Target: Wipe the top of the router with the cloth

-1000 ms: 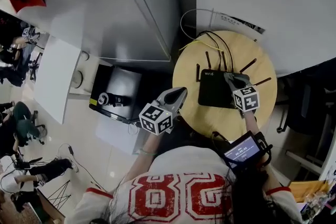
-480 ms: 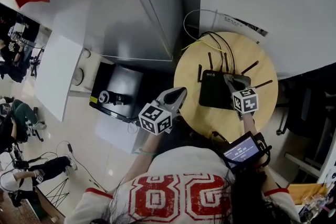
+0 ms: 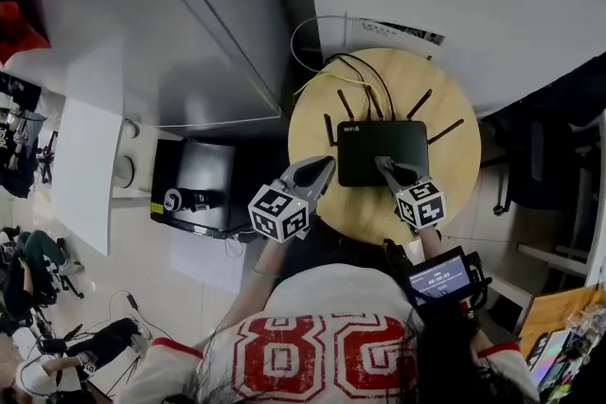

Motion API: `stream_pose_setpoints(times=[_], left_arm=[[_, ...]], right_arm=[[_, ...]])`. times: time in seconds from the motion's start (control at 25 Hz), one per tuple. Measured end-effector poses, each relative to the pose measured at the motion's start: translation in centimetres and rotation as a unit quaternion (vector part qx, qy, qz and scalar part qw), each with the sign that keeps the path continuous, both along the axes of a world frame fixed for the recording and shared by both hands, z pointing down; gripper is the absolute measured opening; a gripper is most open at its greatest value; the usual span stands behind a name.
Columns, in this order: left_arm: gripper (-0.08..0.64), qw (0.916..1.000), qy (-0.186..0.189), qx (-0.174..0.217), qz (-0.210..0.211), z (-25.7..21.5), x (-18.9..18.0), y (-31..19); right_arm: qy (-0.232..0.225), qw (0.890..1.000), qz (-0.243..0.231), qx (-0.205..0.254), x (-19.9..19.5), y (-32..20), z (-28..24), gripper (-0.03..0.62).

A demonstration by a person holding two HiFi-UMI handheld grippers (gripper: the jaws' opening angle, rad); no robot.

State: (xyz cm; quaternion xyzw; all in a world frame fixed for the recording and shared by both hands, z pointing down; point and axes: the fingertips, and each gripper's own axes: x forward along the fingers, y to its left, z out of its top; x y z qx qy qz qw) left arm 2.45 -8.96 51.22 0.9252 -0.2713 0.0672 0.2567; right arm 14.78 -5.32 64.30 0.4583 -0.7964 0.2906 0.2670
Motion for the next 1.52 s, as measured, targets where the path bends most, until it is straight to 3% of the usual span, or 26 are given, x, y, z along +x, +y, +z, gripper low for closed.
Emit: stream_pose_setpoints(times=[0.28, 0.48, 0.68, 0.88, 1.08, 1.28, 1.52], left_arm=[[0.0, 0.9991, 0.007, -0.003, 0.043, 0.0, 3.0, 0.8], [0.0, 0.9988, 0.006, -0.003, 0.048, 0.0, 3.4, 0.9], [0.0, 0.9996, 0.001, -0.002, 0.027, 0.0, 2.1, 0.5], [0.0, 0.9999, -0.007, 0.0, -0.007, 0.0, -0.1, 0.0], [0.0, 0.999, -0.016, -0.001, -0.042, -0.1, -2.5, -0.2], [0.0, 0.9982, -0.016, -0.002, -0.057, -0.3, -3.4, -0.3], [0.0, 0.9992, -0.012, -0.004, -0.037, -0.1, -2.0, -0.5]], right_arm=[[-0.016, 1.0, 0.01, -0.009, -0.6, 3.5, 0.0, 0.043], [-0.02, 1.0, 0.013, -0.01, -0.3, 3.6, 0.0, 0.043], [0.008, 1.0, 0.023, 0.02, 2.2, 0.0, -0.6, 0.043], [0.075, 0.996, -0.013, 0.036, 4.6, -4.9, -0.5, 0.043], [0.102, 0.994, -0.016, 0.04, 6.1, -8.5, -0.5, 0.043], [0.101, 0.994, -0.01, 0.032, 6.2, -8.6, -0.4, 0.043], [0.074, 0.997, -0.001, 0.027, 5.6, -5.4, 0.1, 0.043]])
